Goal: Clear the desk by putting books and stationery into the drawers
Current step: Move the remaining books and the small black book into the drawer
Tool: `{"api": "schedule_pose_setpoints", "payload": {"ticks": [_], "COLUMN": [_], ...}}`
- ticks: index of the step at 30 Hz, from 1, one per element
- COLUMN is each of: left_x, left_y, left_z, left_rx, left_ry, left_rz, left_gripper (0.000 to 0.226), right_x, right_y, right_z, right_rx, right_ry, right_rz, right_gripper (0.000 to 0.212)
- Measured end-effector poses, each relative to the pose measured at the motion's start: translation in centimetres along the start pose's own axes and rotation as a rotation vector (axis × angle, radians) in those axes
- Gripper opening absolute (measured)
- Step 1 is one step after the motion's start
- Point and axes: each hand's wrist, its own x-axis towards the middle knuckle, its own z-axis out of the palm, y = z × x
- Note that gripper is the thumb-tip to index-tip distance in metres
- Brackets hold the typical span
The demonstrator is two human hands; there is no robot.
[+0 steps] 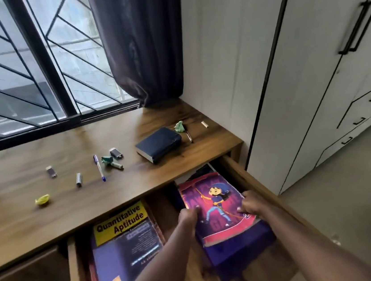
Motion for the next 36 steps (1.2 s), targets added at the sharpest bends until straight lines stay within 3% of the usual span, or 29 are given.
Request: {"api": "schedule_pose_setpoints", "payload": {"ticks": [9,15,20,22,24,28,32,36], "left_x": [3.7,3.7,2.2,1.6,1.3,0.9,2.2,6.1], "left_y": [0.8,-0.8,-1.0,0.1,2.1,8.2,14.0,17.3], "left_z": [2.6,5.8,8.3,8.3,7.4,3.4,-1.2,-4.7], "left_rx": [0.280,0.166,0.184,0.181,0.215,0.410,0.453,0.395], "left_ry": [0.145,0.300,0.316,0.365,0.465,0.514,0.697,0.690], "left_rz": [0.027,-0.001,0.042,0.090,0.247,0.494,0.501,0.333], "left_gripper": [0.038,0.056,0.050,0.047,0.049,0.052,0.049,0.038], "right_x": [7.4,8.3,8.7,9.2,9.7,11.3,13.1,16.3], "right_y": [0.8,1.9,0.0,-1.1,-2.7,-7.7,-13.4,-17.8], "right_z": [1.8,3.8,3.8,3.5,2.7,1.2,0.1,0.4], "right_rx": [-0.207,-0.374,-0.489,-0.469,-0.406,-0.300,-0.161,-0.036], "right_ry": [0.223,0.311,0.343,0.338,0.351,0.369,0.313,0.207], "right_rz": [-0.023,-0.058,-0.148,-0.202,-0.283,-0.449,-0.556,-0.594], "right_gripper": [0.030,0.034,0.040,0.039,0.034,0.031,0.030,0.040]}}
